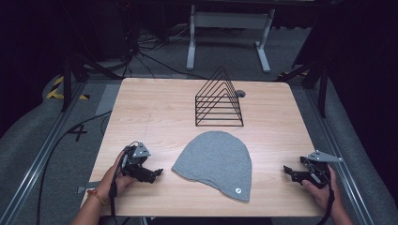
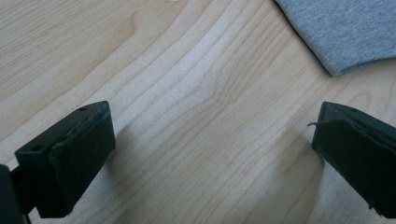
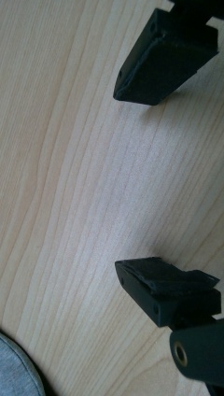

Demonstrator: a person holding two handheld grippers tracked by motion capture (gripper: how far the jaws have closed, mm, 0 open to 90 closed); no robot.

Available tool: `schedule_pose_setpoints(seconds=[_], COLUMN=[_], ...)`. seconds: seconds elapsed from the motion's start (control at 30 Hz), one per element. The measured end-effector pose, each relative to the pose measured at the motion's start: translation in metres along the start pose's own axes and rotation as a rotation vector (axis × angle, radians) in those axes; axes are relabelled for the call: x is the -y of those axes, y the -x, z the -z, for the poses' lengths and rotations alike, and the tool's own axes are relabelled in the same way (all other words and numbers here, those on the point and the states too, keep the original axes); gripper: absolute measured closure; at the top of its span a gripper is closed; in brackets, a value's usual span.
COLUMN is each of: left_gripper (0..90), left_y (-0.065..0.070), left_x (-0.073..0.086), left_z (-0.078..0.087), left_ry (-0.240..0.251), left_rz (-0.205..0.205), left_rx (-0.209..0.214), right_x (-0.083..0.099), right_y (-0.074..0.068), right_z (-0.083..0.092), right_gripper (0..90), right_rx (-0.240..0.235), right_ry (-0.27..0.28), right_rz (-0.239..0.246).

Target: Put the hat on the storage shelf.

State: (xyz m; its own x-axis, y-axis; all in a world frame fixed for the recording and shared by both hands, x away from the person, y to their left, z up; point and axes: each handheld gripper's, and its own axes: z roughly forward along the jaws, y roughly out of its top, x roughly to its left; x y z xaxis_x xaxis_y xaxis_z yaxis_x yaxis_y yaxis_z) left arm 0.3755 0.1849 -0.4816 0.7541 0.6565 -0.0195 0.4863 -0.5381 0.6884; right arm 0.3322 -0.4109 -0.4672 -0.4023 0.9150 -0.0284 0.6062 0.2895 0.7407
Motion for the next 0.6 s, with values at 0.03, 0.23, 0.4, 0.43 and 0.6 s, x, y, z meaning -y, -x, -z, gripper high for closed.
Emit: schedule_pose_setpoints(seconds=[0.03,0.23,0.4,0.43,0.6], left_gripper=[0.0,0.6,1.9,1.9,17.9], left_y=[0.000,-0.001,-0.003,-0.003,0.001], left_x=[0.000,0.001,0.000,-0.001,-0.013], left_z=[0.000,0.001,0.001,0.001,-0.002], left_ry=[0.000,-0.001,0.000,-0.002,-0.002], left_rz=[0.002,-0.005,-0.019,-0.011,-0.023], left_rx=[0.000,0.002,0.015,0.017,0.052], right_x=[0.000,-0.001,-0.001,-0.001,-0.010], right_y=[0.000,-0.001,-0.001,-0.001,-0.011], right_z=[0.000,0.001,0.001,0.001,0.002], right_gripper=[15.2,15.4,15.6,16.8,46.6], right_rx=[0.000,0.002,-0.004,-0.004,-0.054], right_ry=[0.000,-0.008,-0.011,-0.014,-0.019], right_rz=[0.000,0.006,0.007,0.007,0.059])
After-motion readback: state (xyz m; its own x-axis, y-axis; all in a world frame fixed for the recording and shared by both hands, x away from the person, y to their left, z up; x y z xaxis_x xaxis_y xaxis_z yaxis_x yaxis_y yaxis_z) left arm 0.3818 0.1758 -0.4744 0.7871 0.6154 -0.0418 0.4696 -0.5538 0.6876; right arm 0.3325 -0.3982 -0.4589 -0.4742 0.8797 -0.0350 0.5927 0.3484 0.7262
